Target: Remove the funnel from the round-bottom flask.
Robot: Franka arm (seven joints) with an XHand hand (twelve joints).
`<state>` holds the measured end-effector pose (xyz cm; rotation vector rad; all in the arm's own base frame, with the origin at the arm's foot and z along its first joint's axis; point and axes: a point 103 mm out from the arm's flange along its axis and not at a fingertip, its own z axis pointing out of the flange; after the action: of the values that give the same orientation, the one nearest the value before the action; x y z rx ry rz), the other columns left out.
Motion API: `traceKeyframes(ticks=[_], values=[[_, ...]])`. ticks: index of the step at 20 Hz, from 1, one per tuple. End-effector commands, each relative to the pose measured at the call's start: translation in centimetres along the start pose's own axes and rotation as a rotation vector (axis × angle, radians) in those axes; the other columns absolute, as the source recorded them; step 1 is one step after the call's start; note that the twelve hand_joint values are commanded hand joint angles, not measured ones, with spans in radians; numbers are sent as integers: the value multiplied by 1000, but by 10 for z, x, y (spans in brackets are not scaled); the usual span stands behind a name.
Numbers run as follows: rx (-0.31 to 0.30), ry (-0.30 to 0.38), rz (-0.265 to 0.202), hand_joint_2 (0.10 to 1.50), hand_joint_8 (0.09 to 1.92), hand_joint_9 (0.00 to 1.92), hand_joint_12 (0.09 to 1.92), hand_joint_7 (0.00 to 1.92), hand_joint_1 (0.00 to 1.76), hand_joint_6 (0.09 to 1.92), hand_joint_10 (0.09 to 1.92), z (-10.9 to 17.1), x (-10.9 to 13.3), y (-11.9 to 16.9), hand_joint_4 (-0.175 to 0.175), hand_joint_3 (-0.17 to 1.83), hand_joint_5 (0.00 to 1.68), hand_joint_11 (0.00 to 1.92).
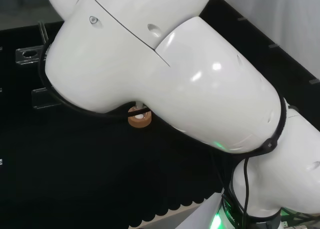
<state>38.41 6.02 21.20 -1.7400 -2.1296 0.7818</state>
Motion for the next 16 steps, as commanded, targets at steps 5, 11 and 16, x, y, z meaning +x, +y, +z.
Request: traceKeyframes(ticks=[5,11,16], values=[[2,-46,-5,681,261,146,1413,0,649,87,875,6,2,9,-97,283,2,424],[8,-107,-5,685,356,214,1402,0,669,87,838,10,4,12,-101,286,30,439],[1,-150,-7,684,579,331,1390,0,711,87,751,10,6,15,-104,324,98,465]])
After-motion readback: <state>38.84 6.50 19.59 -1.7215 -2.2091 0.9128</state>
